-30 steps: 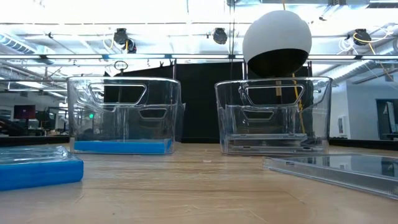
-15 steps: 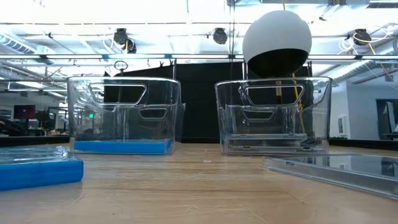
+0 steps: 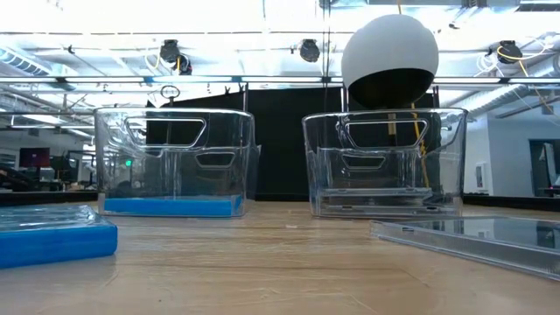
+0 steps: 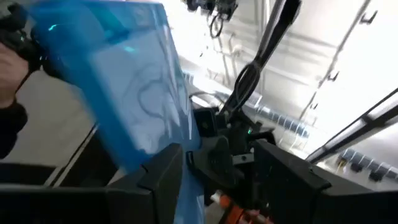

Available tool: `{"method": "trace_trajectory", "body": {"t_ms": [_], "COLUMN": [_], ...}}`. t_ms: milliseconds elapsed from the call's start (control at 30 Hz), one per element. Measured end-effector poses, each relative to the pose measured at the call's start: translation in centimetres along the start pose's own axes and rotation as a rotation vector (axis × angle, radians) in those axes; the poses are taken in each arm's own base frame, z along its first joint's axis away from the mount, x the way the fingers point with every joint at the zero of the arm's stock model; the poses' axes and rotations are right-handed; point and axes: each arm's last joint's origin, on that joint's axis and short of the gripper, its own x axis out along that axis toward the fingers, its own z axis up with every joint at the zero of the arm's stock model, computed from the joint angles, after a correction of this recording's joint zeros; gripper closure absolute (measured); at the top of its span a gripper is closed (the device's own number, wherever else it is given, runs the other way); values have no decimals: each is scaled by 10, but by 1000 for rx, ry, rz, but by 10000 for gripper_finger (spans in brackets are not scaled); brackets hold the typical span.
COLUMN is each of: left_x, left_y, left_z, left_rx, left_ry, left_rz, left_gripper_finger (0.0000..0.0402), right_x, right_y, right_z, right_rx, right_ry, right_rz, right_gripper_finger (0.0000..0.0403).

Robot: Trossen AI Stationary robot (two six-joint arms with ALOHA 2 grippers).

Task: Pick & place jewel cases by type
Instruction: Put the blue CD case into the left transparent bin

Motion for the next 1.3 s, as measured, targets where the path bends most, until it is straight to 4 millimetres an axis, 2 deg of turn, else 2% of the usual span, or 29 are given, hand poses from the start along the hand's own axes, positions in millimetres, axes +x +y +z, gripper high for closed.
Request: {"method": "trace_trajectory", "body": {"t_ms": [200,300,467,700,867,1067,1200,1300], "left_x": [3,3,-3,-21,-24,-24,-23,-20], "left_y": [0,-1,-5,-11,-14,-14,-14,-13], "left_z": [-2,-2,3,18,19,18,17,14], "left_rx": [4,18,42,88,90,92,76,73], "left_ry": [3,2,-11,-5,2,7,7,13], "left_rz": [4,1,0,56,51,45,42,33], "left_gripper_finger": [378,390,383,391,378,390,378,388], "right_x": [3,3,1,-7,-5,-3,-2,-2], "right_y": [0,2,7,14,16,16,16,14], "right_z": [-1,-1,-6,-26,-20,-13,-9,-5], "right_rx": [87,95,111,155,137,123,119,108], "right_ry": [24,8,60,213,166,108,72,32], "right_rz": [32,85,115,182,176,156,143,124], "right_gripper_finger": [275,303,322,282,234,184,169,168]}}
